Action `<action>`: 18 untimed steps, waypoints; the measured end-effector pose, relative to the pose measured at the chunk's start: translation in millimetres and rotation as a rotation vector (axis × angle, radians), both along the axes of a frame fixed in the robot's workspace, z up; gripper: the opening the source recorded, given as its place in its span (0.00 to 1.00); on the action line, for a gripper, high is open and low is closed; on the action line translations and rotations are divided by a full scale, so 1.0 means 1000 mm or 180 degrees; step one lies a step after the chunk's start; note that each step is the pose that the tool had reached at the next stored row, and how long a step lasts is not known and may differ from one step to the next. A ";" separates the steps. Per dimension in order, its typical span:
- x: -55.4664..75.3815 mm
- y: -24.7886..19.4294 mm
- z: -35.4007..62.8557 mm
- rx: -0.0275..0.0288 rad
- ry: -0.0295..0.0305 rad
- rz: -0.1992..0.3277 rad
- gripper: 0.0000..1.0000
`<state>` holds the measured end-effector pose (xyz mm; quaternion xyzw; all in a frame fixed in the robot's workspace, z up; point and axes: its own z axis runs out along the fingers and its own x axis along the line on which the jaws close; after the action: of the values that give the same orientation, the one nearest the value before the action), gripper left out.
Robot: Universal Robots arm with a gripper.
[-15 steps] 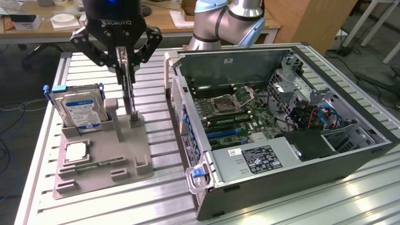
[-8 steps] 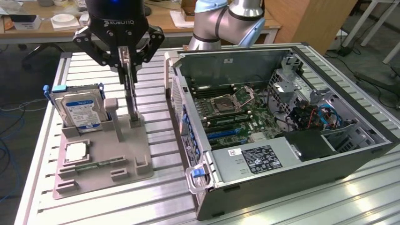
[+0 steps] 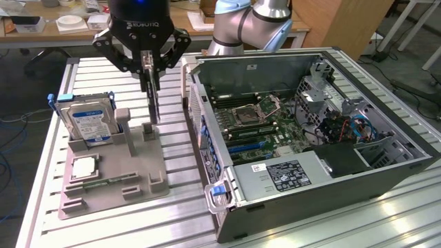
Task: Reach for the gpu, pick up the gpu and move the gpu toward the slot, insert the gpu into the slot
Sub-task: 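Pick up the gpu and move the gpu toward the slot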
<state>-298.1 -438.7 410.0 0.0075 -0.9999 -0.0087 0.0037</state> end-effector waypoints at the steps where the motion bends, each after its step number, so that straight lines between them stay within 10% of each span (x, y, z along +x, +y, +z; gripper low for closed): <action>1: 0.002 0.0000 0.0000 0.0000 0.0000 0.0000 0.26; 18: 0.026 0.0000 0.0020 -0.0003 0.0000 -0.0002 0.26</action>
<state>-272.4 -438.7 412.0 0.0072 -0.9999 -0.0082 0.0038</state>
